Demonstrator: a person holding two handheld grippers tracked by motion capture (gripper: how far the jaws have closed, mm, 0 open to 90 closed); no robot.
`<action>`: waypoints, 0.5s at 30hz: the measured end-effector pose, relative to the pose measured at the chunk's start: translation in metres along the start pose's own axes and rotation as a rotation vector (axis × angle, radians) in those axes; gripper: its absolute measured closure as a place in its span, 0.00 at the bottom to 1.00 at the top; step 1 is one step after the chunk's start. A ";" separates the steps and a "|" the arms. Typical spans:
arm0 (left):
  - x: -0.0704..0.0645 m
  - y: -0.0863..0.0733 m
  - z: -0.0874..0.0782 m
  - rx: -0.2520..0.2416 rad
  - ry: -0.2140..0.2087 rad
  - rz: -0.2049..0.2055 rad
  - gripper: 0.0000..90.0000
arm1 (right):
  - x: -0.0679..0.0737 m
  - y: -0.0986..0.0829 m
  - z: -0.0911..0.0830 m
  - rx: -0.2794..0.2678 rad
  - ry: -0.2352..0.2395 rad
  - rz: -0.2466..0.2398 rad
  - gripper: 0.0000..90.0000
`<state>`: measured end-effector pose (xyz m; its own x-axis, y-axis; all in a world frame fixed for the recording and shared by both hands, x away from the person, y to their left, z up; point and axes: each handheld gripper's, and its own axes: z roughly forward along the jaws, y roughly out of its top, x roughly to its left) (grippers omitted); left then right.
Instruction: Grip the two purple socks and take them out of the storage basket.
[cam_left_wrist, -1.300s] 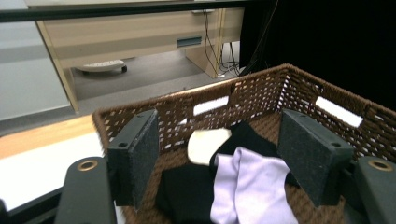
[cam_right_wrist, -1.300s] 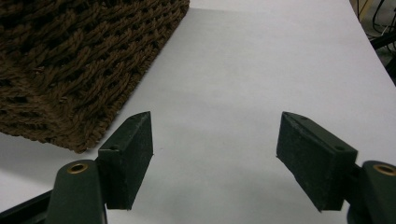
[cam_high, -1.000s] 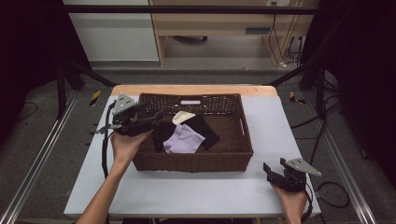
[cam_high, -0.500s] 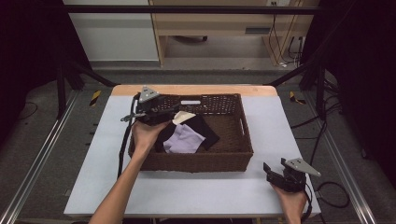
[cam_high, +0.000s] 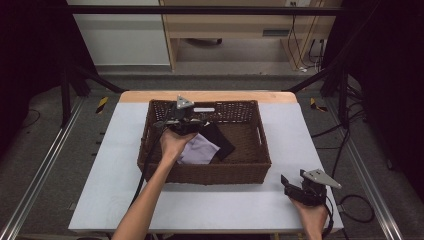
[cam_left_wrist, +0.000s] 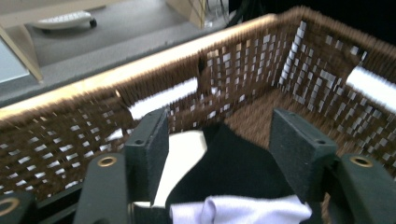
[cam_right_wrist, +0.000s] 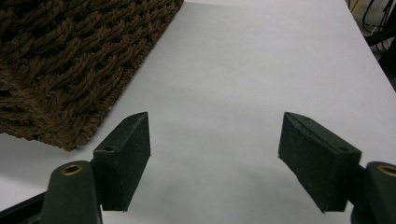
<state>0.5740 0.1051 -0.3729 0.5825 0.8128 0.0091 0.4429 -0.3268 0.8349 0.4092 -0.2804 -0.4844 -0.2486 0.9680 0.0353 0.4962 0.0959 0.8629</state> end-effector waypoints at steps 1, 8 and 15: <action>-0.001 -0.002 0.002 0.014 -0.002 0.003 0.43 | 0.000 0.000 0.000 0.004 0.000 -0.001 0.28; -0.002 -0.005 0.006 0.074 -0.012 0.010 0.45 | -0.001 0.000 0.001 0.008 -0.004 -0.001 0.28; 0.002 -0.013 0.009 0.133 -0.016 -0.026 0.47 | 0.000 0.000 0.002 0.016 -0.003 0.003 0.28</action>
<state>0.5755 0.1063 -0.3888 0.5801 0.8143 -0.0210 0.5437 -0.3680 0.7543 0.4110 -0.2804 -0.4850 -0.2448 0.9689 0.0359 0.5103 0.0972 0.8545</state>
